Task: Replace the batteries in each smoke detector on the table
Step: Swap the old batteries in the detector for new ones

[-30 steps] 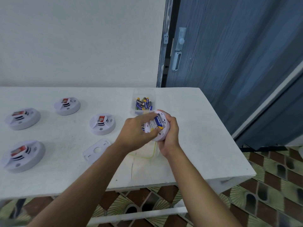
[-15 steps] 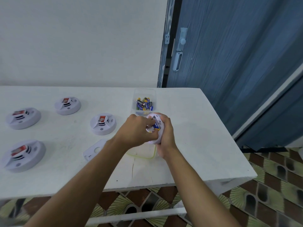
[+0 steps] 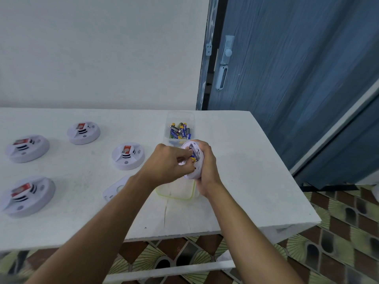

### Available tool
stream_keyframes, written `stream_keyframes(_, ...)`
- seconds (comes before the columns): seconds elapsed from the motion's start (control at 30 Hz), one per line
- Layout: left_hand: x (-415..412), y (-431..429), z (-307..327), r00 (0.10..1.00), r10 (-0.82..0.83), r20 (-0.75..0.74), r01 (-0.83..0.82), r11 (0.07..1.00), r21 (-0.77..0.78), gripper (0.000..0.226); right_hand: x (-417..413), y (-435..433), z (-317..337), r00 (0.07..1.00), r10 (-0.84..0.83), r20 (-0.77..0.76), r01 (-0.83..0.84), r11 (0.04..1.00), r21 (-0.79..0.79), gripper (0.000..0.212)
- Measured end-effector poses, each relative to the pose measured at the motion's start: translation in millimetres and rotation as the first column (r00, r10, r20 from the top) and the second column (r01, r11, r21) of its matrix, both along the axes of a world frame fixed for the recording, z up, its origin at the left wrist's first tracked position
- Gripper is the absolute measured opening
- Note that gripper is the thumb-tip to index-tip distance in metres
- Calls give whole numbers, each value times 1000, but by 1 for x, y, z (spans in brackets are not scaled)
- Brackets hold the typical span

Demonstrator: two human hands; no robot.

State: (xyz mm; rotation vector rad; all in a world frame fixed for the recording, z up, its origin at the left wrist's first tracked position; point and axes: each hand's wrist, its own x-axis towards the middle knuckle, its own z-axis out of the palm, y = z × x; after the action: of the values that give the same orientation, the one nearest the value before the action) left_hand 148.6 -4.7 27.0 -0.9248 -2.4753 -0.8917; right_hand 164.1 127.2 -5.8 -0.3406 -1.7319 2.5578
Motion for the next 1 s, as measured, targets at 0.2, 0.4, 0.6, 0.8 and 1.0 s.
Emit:
stream_keyframes(0.2, 5, 4, 1, 956, -15, 292, -34, 986, 162, 27, -10, -9, 1, 977, -208, -55, 214, 959, 183, 28)
stream_keyframes(0.4, 2, 5, 3, 723, -171, 670, -179, 889, 421, 23, -15, -1, 4, 979, -196, -60, 203, 967, 152, 7)
stream_keyframes(0.6, -5, -10, 6, 603, -210, 769, -268, 855, 443, 31, -15, -1, 6, 974, -224, 9, 223, 971, 89, 12)
stream_keyframes(0.8, -12, -28, -20, 775, 97, 625, -134, 991, 12, 24, -14, 9, 2, 968, -248, 36, 247, 968, 41, 35)
stream_keyframes(1.0, -16, -28, -50, 912, 88, 401, 5, 974, -225, 29, -17, 16, 3, 964, -261, 47, 262, 965, -12, 45)
